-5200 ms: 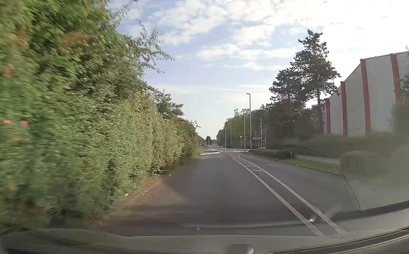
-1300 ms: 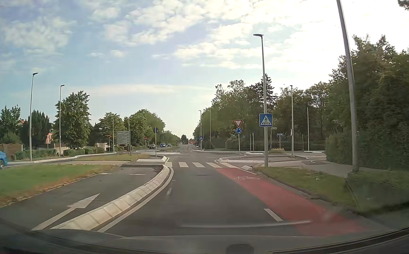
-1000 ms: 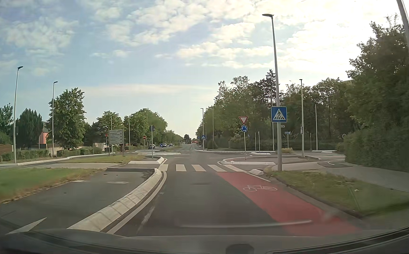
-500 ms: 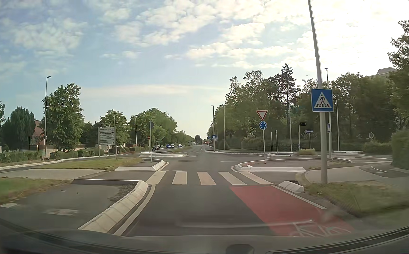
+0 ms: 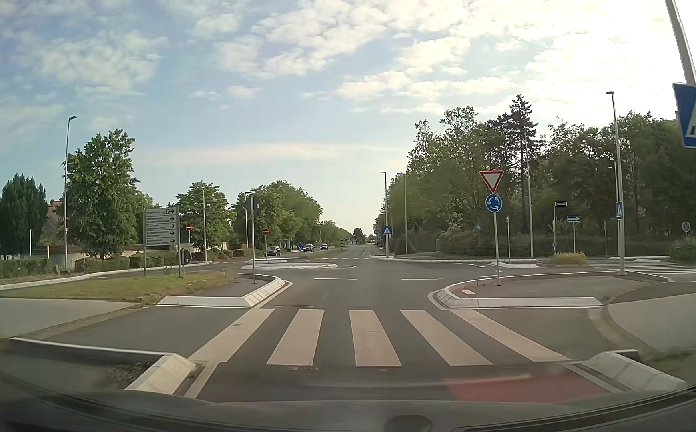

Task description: Follow the waypoints while adhering to traffic rules and regulations

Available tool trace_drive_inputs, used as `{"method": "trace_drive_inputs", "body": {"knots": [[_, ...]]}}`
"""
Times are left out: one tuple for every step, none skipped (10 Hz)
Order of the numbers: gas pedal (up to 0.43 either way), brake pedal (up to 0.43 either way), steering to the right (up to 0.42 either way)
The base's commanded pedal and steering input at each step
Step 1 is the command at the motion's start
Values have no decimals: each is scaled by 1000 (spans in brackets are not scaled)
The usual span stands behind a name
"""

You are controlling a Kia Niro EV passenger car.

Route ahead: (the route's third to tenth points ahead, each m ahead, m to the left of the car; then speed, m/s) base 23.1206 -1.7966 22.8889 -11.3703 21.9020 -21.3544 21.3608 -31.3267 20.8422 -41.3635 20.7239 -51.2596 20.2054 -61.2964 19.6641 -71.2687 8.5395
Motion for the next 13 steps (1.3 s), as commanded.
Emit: {"method": "trace_drive_inputs", "body": {"knots": [[0,201,-39],[0,213,-39],[0,226,-38],[0,250,-35],[0,262,-29],[0,262,-24],[0,274,-17],[0,280,-9],[0,274,-1],[0,280,5],[0,287,15],[0,287,26],[0,293,38]]}}
